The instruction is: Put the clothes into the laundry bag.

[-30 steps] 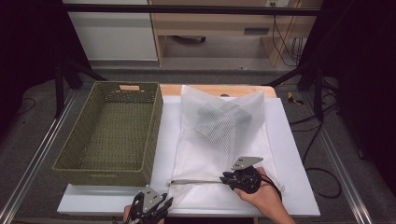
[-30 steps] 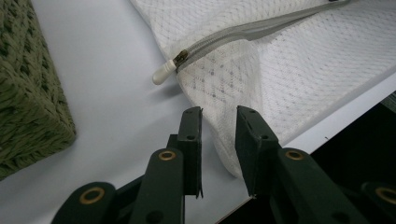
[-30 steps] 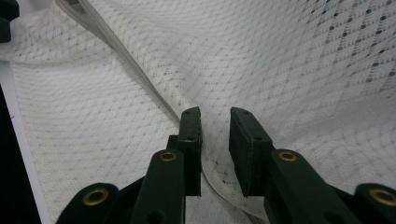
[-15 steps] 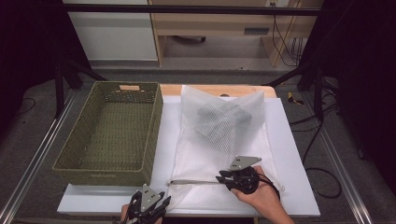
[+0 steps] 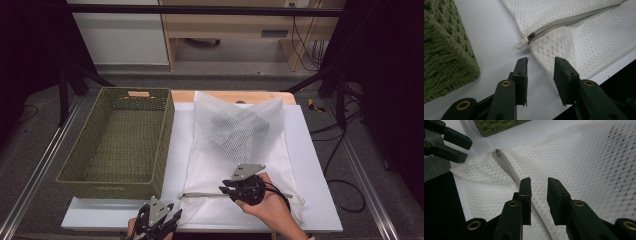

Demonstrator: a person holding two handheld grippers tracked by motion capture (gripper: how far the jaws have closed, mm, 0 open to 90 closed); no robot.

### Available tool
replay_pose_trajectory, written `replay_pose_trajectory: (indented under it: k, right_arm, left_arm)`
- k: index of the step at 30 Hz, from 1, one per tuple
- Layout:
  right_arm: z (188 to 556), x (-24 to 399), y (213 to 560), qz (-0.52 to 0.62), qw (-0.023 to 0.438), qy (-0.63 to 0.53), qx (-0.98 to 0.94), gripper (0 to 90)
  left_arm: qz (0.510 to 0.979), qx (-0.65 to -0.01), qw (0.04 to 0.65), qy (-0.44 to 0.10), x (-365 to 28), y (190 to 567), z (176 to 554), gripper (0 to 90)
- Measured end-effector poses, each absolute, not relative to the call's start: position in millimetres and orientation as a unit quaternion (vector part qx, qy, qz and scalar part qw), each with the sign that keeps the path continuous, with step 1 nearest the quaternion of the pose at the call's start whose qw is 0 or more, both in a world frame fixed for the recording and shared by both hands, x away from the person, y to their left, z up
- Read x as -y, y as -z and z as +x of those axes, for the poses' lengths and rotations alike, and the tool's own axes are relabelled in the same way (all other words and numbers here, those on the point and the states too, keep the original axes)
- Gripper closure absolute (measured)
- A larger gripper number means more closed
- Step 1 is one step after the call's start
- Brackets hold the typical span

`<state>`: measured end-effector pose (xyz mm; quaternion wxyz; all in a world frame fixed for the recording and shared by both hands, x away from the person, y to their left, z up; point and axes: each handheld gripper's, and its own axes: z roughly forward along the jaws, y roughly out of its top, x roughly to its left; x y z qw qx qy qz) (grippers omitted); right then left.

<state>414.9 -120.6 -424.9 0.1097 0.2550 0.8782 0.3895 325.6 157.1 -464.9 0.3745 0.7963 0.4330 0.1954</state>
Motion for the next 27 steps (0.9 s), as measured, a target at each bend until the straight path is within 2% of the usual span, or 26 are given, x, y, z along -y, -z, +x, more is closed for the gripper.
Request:
replay_pose_trajectory:
  k: [11, 22, 27]
  right_arm:
    - [417.8, 94.4, 414.1, 0.232, 0.11, -0.388, -0.885, 70.8]
    - [424.4, 79.9, 411.4, 0.229, 0.109, -0.379, -0.89, 52.1]
    - [427.3, 68.1, 409.4, 0.221, 0.108, -0.37, -0.896, 44.2]
  left_arm:
    - [0.792, -0.433, 0.383, -0.198, -158.3, 462.6, 324.1, 47.0]
    - [0.792, -0.429, 0.385, -0.199, -161.8, 464.0, 318.6, 29.4]
    - [0.789, -0.43, 0.389, -0.2, -168.3, 463.0, 314.7, 18.5]
